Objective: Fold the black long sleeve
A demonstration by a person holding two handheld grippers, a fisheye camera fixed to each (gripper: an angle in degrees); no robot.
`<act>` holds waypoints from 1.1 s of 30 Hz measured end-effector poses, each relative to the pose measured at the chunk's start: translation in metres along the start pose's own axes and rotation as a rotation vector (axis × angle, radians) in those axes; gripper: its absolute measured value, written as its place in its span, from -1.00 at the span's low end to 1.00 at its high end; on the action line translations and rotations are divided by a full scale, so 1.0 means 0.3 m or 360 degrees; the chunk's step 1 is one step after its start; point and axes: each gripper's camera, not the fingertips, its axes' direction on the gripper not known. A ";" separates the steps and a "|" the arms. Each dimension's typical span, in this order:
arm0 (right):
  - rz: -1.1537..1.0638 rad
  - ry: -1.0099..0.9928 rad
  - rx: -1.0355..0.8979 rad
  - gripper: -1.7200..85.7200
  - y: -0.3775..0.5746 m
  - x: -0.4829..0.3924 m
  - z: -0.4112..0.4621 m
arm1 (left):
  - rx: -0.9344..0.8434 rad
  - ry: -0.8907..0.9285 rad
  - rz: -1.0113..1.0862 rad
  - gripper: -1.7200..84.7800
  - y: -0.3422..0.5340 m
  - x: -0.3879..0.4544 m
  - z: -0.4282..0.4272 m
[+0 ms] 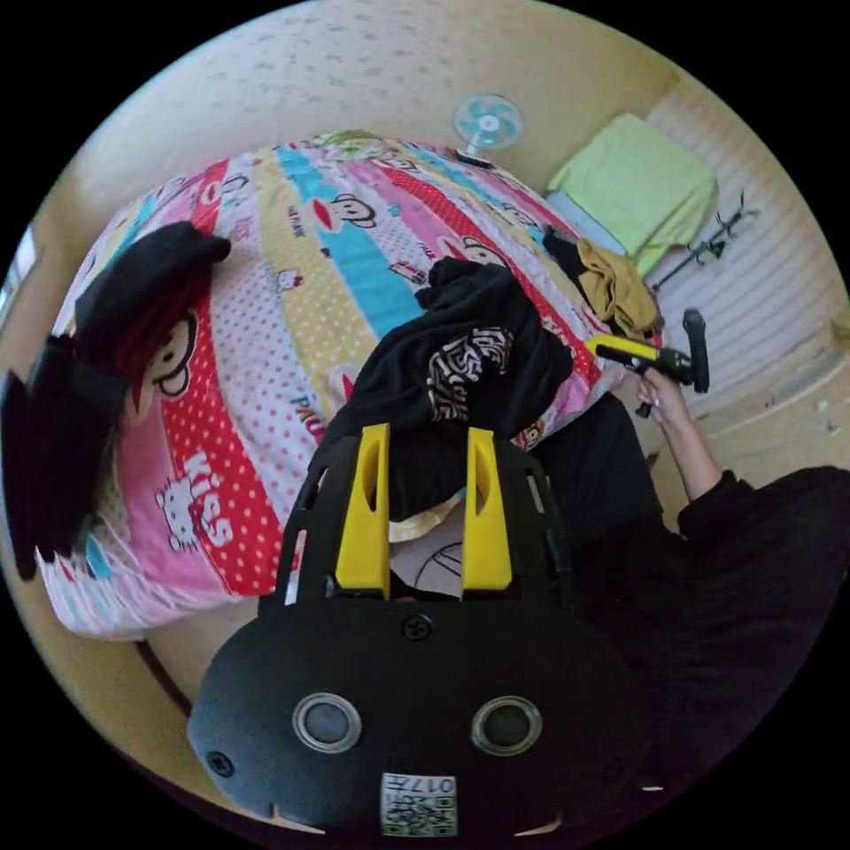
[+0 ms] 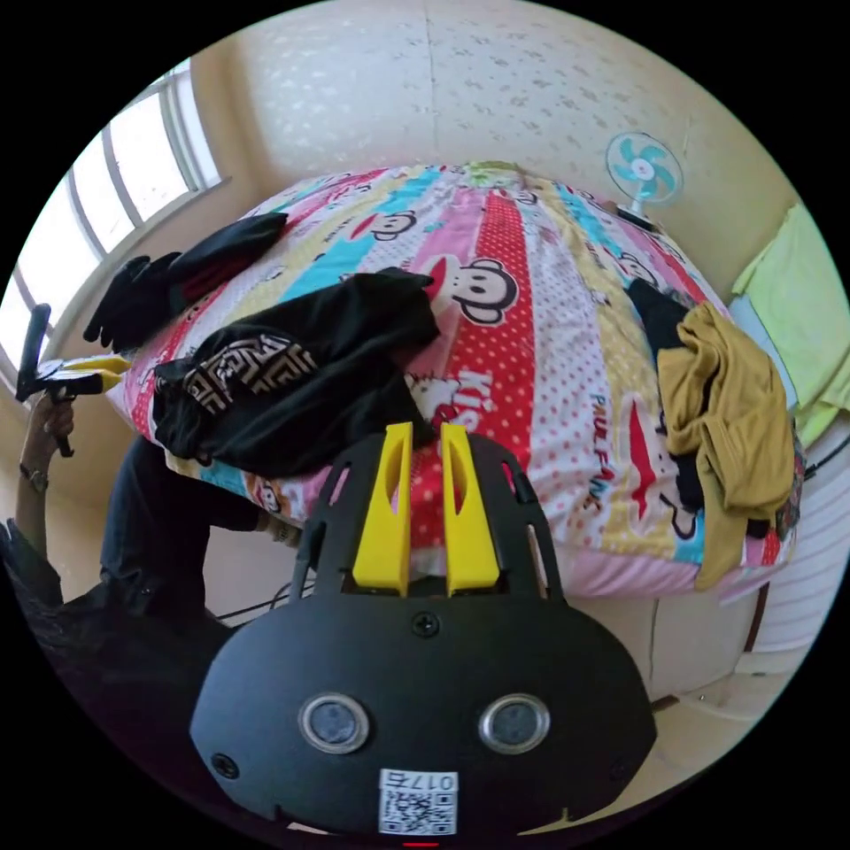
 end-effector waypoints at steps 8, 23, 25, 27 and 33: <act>-0.0690 0.0145 -0.0086 -0.74 -0.076 -0.142 0.014 | -0.0443 -0.0514 0.0598 -0.70 -0.086 0.223 0.316; -0.1585 0.0094 -0.0462 -0.68 -0.296 -0.085 0.204 | 0.0062 -0.0263 0.0370 -0.90 0.158 0.160 0.191; -0.1630 0.0041 -0.0416 -0.68 -0.294 -0.096 0.161 | 0.0294 -0.0169 0.0358 -0.91 0.189 0.180 0.069; -0.1598 -0.0030 -0.0309 -0.67 -0.283 -0.102 0.114 | 0.0533 -0.0063 0.0426 -0.92 0.216 0.233 -0.069; -0.1325 -0.0037 0.0157 -0.67 -0.168 -0.124 -0.027 | 0.0956 0.0116 0.0635 -0.93 0.254 0.388 -0.359</act>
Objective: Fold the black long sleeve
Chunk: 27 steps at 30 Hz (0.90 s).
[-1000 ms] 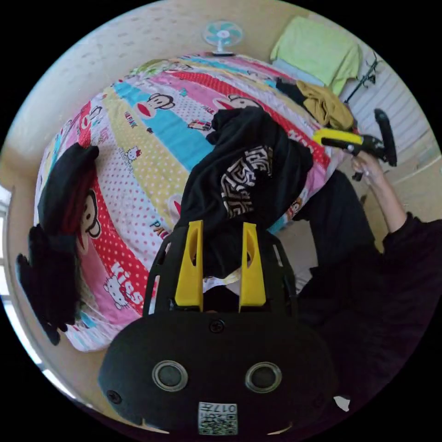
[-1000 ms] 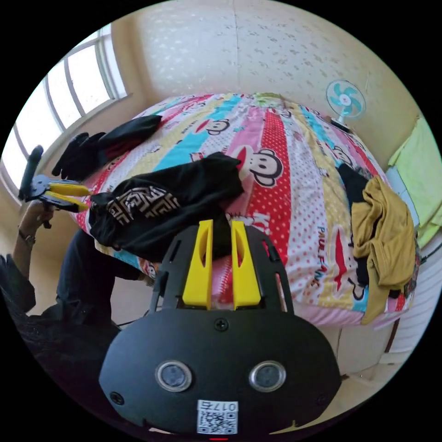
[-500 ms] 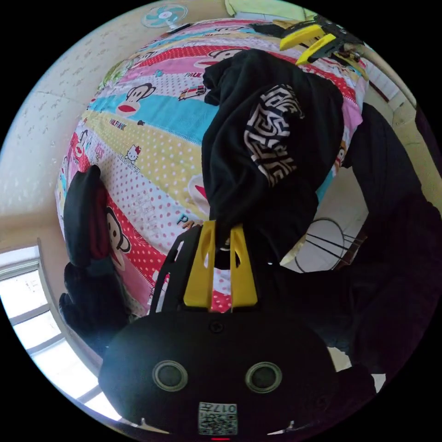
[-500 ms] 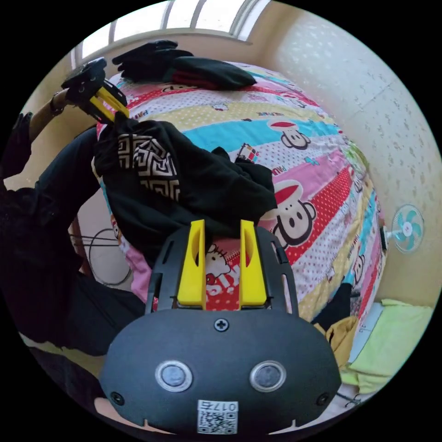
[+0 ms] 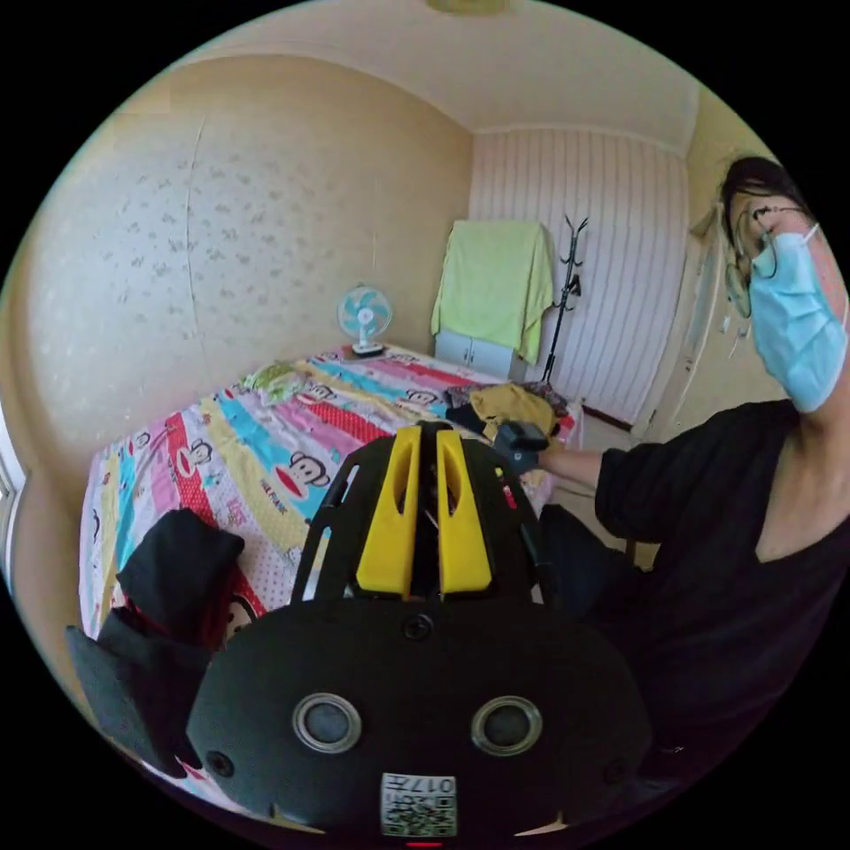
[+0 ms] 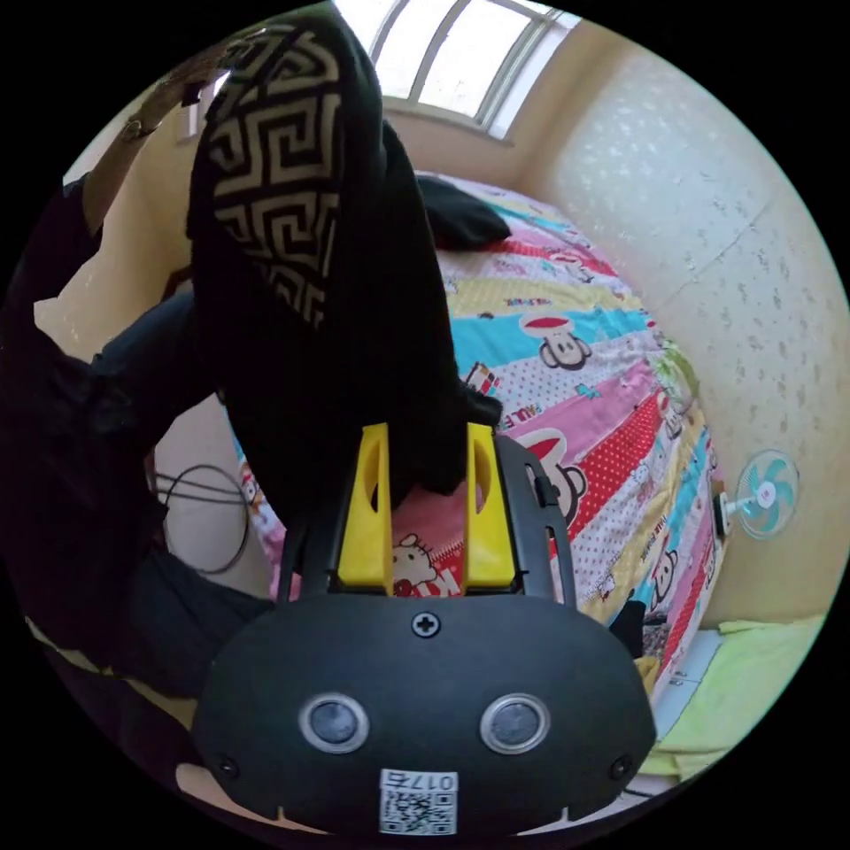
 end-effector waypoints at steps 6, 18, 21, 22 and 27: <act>0.0399 -0.0213 0.0599 -0.66 0.024 -0.135 -0.088 | 0.0178 0.0017 0.0132 -0.93 -0.103 0.154 -0.187; 0.0916 -0.0304 0.1270 -0.87 0.021 -0.139 -0.323 | 0.0196 -0.0331 0.0010 -0.95 0.030 0.365 -0.594; 0.1009 -0.0035 0.1540 -0.88 0.076 -0.111 -0.594 | 0.0173 -0.0585 -0.0050 -0.95 0.110 0.364 -0.703; 0.1055 0.0033 0.1635 -0.88 0.091 -0.104 -0.706 | 0.0161 -0.0643 -0.0064 -0.95 0.128 0.364 -0.718; 0.1023 0.0245 0.1904 -0.88 0.069 -0.184 -1.059 | 0.0512 -0.0557 -0.0330 -0.96 0.311 0.381 -0.784</act>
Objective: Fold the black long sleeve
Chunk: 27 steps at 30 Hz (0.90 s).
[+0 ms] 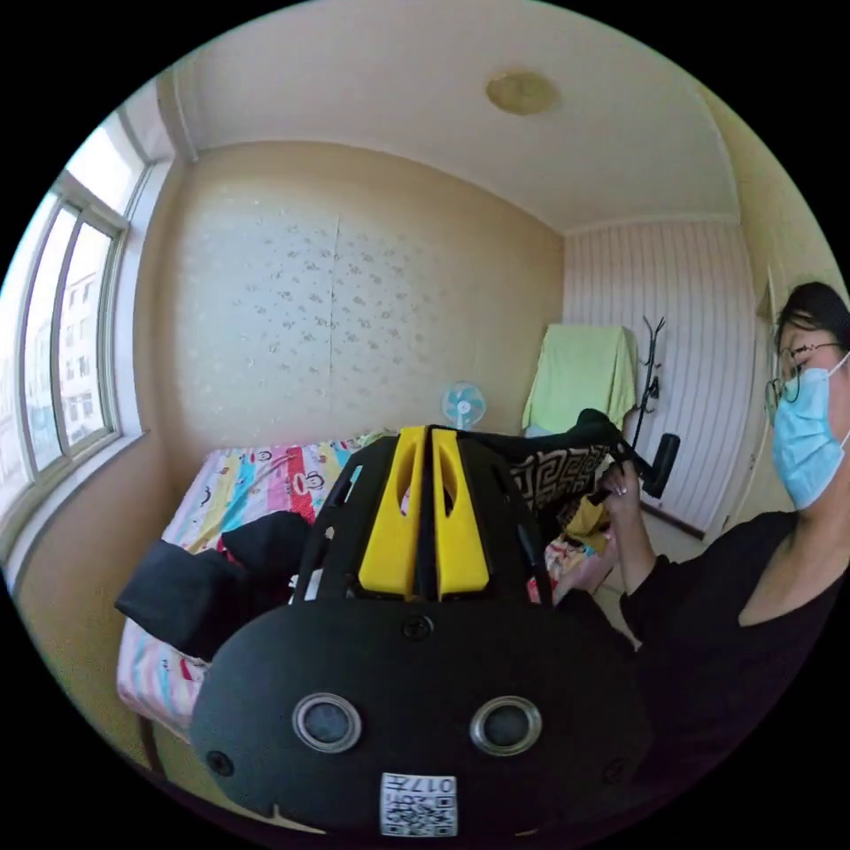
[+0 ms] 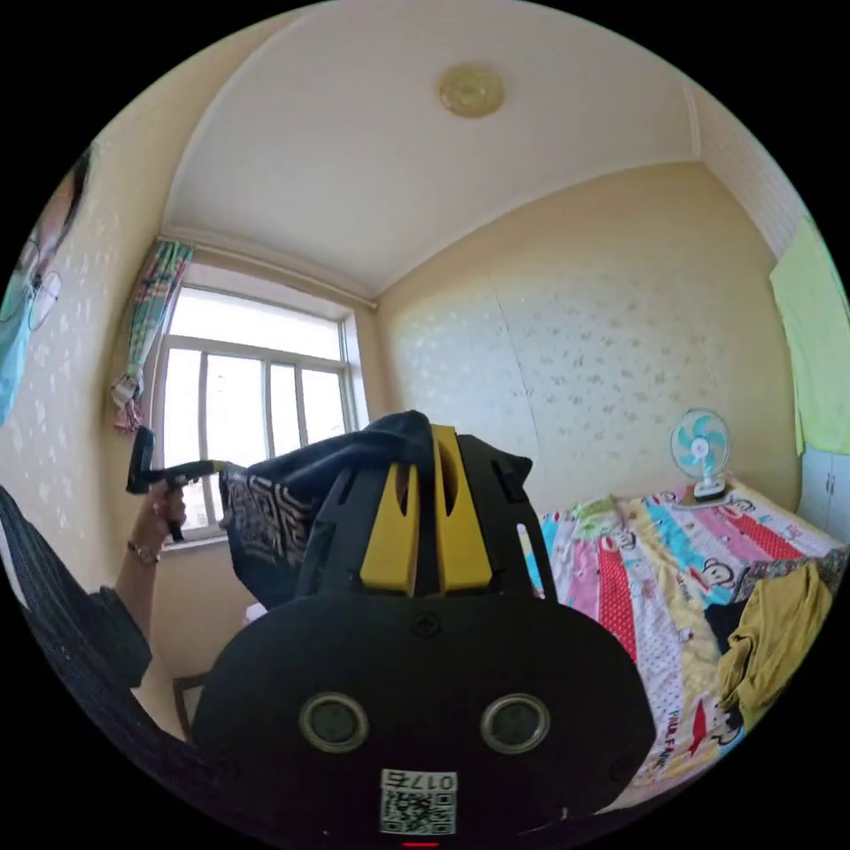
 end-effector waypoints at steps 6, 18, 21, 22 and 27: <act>-0.0284 0.0403 0.0164 -0.88 -0.219 -0.127 0.060 | 0.0489 -0.0027 -0.0239 -0.97 -0.009 -0.008 -0.004; -0.0470 0.0601 -0.0810 -0.86 -0.293 0.272 0.730 | 0.0166 -0.0124 -0.0260 -0.95 -0.464 -0.288 0.561; -0.0319 0.0433 -0.1178 -0.80 -0.070 0.601 1.100 | -0.0252 -0.0298 -0.0319 -0.93 -0.477 -0.538 1.025; -0.0140 0.0425 -0.1366 -0.77 0.072 0.738 1.217 | -0.0318 -0.0368 -0.0343 -0.92 -0.450 -0.594 1.112; 0.0105 0.0484 -0.1791 -0.70 0.520 0.870 1.238 | -0.0905 -0.0382 -0.0626 -0.81 -0.019 -0.869 1.424</act>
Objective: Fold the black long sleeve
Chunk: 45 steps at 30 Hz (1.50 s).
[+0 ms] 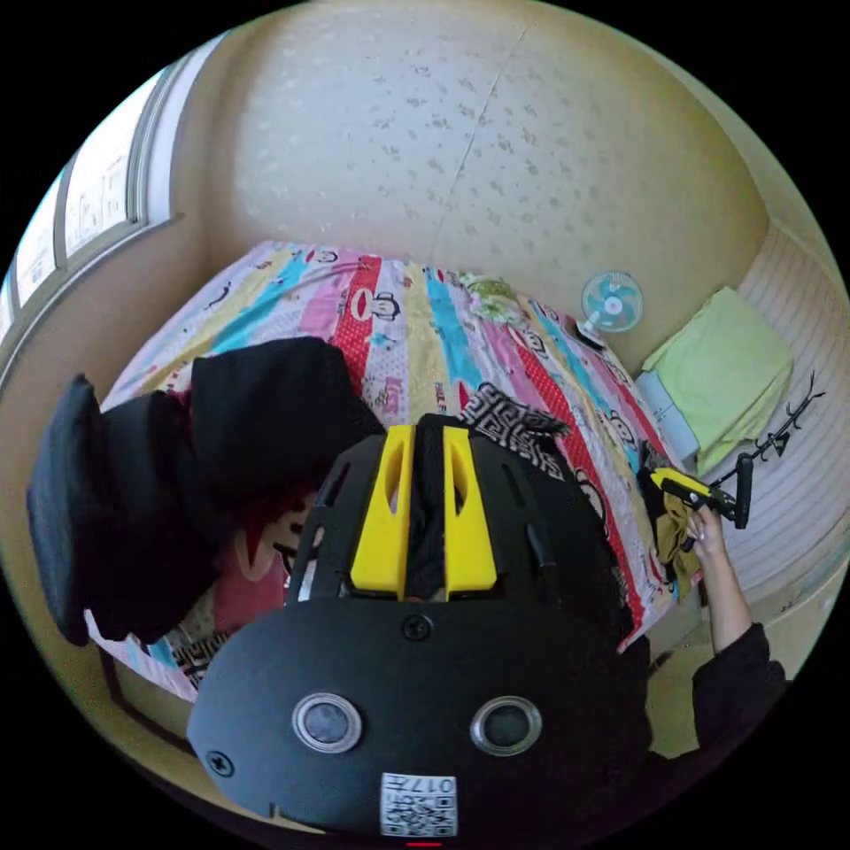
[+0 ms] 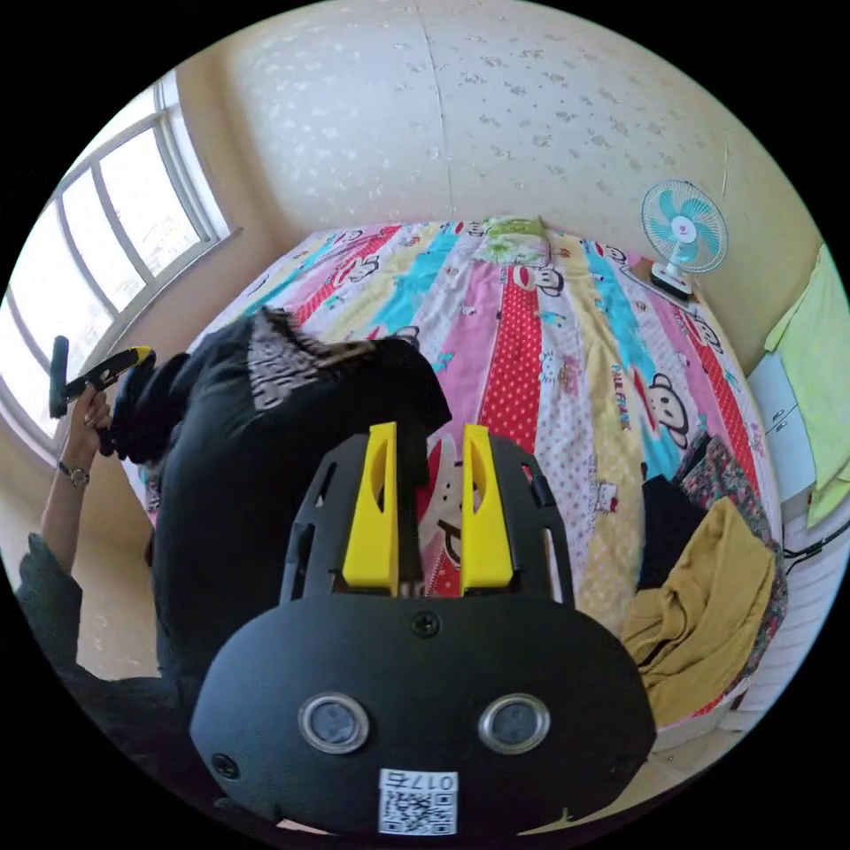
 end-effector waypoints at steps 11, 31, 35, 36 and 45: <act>0.0042 -0.0010 -0.0388 -0.90 0.333 0.038 0.103 | -0.0551 0.0405 -0.0036 -0.75 0.547 0.028 0.148; 0.0617 -0.0145 -0.0082 -0.92 0.852 -0.108 -0.179 | -0.0714 0.0399 0.0021 -0.91 0.285 0.016 -0.004; 0.0545 -0.0168 -0.0053 -0.93 0.838 -0.042 -0.399 | -0.0755 0.0511 0.0022 -0.94 0.216 -0.074 -0.199; 0.0527 -0.0223 -0.0097 -0.93 0.842 -0.024 -0.462 | -0.0748 0.0480 -0.0042 -0.94 0.208 -0.109 -0.275; 0.0811 -0.0101 -0.0533 -0.92 1.012 -0.005 -0.433 | -0.0808 0.0342 -0.0508 -0.80 0.228 -0.290 -0.399</act>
